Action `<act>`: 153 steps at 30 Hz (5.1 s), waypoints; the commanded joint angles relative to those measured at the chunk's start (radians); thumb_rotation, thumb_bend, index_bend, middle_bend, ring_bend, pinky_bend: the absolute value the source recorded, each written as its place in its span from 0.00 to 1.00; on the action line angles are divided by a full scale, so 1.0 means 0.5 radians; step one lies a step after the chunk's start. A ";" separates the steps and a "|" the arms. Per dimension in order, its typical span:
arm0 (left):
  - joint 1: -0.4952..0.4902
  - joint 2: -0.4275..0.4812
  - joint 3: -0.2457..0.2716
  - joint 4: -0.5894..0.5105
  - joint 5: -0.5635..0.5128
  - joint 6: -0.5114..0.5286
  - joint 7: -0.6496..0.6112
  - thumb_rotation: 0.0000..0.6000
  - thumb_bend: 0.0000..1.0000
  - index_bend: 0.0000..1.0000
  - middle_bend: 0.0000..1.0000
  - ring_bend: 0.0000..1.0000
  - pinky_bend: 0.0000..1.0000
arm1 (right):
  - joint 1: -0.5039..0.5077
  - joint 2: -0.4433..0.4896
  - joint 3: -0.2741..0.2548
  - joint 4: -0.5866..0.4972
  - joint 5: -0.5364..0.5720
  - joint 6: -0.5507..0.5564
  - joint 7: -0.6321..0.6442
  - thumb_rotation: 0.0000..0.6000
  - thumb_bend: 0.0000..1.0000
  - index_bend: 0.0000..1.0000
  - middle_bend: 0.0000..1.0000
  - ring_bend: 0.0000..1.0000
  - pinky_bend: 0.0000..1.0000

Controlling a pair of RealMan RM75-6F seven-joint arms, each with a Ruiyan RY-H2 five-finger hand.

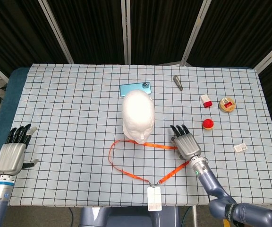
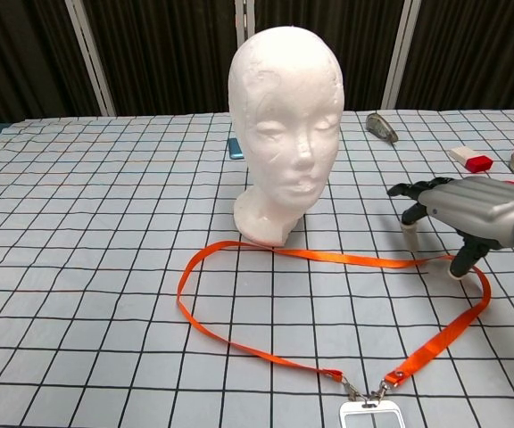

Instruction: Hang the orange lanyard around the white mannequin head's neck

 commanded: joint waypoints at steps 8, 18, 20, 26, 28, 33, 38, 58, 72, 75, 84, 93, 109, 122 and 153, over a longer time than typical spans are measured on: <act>-0.006 -0.007 0.009 0.000 0.008 0.003 -0.003 1.00 0.00 0.00 0.00 0.00 0.00 | -0.012 -0.010 -0.048 0.051 -0.059 0.059 0.057 1.00 0.33 0.53 0.00 0.00 0.00; -0.010 -0.010 0.018 -0.004 0.010 0.007 0.007 1.00 0.00 0.00 0.00 0.00 0.00 | -0.018 -0.014 -0.083 0.124 -0.100 0.075 0.108 1.00 0.36 0.57 0.00 0.00 0.00; -0.010 -0.009 0.018 -0.005 0.008 0.009 0.005 1.00 0.00 0.00 0.00 0.00 0.00 | -0.019 -0.013 -0.089 0.133 -0.102 0.076 0.110 1.00 0.37 0.59 0.00 0.00 0.00; -0.014 -0.011 0.021 0.002 0.003 0.003 0.007 1.00 0.00 0.00 0.00 0.00 0.00 | -0.027 -0.006 -0.100 0.147 -0.122 0.089 0.140 1.00 0.43 0.65 0.00 0.00 0.00; -0.016 -0.014 0.022 0.005 0.001 -0.002 0.007 1.00 0.00 0.00 0.00 0.00 0.00 | -0.029 0.000 -0.101 0.145 -0.132 0.096 0.153 1.00 0.43 0.66 0.00 0.00 0.00; -0.047 -0.029 0.010 0.012 -0.013 -0.046 -0.007 1.00 0.00 0.00 0.00 0.00 0.00 | -0.042 0.033 -0.104 0.126 -0.196 0.142 0.225 1.00 0.45 0.69 0.02 0.00 0.00; -0.154 -0.059 -0.056 -0.003 -0.050 -0.165 -0.012 1.00 0.03 0.00 0.00 0.00 0.00 | -0.058 0.094 -0.115 0.049 -0.264 0.168 0.337 1.00 0.46 0.70 0.03 0.00 0.00; -0.846 -0.699 -0.301 0.349 -0.540 -0.840 0.190 1.00 0.32 0.33 0.00 0.00 0.00 | -0.061 0.223 -0.118 -0.117 -0.333 0.192 0.373 1.00 0.48 0.72 0.03 0.00 0.00; -1.076 -1.156 -0.334 0.741 -0.759 -1.008 0.137 1.00 0.37 0.38 0.00 0.00 0.00 | -0.058 0.224 -0.119 -0.069 -0.330 0.169 0.423 1.00 0.48 0.72 0.03 0.00 0.00; -1.098 -1.194 -0.339 0.766 -0.773 -1.015 0.111 1.00 0.37 0.38 0.00 0.00 0.00 | -0.060 0.225 -0.121 -0.060 -0.337 0.172 0.431 1.00 0.48 0.72 0.03 0.00 0.00; -1.137 -1.256 -0.335 0.833 -0.818 -0.996 0.104 1.00 0.42 0.39 0.00 0.00 0.00 | -0.063 0.232 -0.123 -0.054 -0.345 0.176 0.434 1.00 0.48 0.72 0.03 0.00 0.00; -1.143 -1.213 -0.363 0.762 -0.898 -0.977 0.072 1.00 0.42 0.38 0.00 0.00 0.00 | -0.066 0.233 -0.124 -0.045 -0.343 0.174 0.445 1.00 0.48 0.72 0.03 0.00 0.00; -1.187 -1.236 -0.377 0.753 -1.050 -0.940 0.086 1.00 0.42 0.39 0.00 0.00 0.00 | -0.072 0.229 -0.140 -0.024 -0.367 0.168 0.475 1.00 0.48 0.72 0.04 0.00 0.00; -1.214 -1.272 -0.355 0.841 -1.139 -0.944 0.120 1.00 0.49 0.40 0.00 0.00 0.00 | -0.072 0.237 -0.141 -0.034 -0.378 0.167 0.480 1.00 0.48 0.72 0.04 0.00 0.00; -1.228 -1.283 -0.323 0.814 -1.124 -0.910 0.098 1.00 0.61 0.69 0.00 0.00 0.00 | -0.083 0.250 -0.167 -0.059 -0.482 0.214 0.520 1.00 0.48 0.72 0.05 0.00 0.00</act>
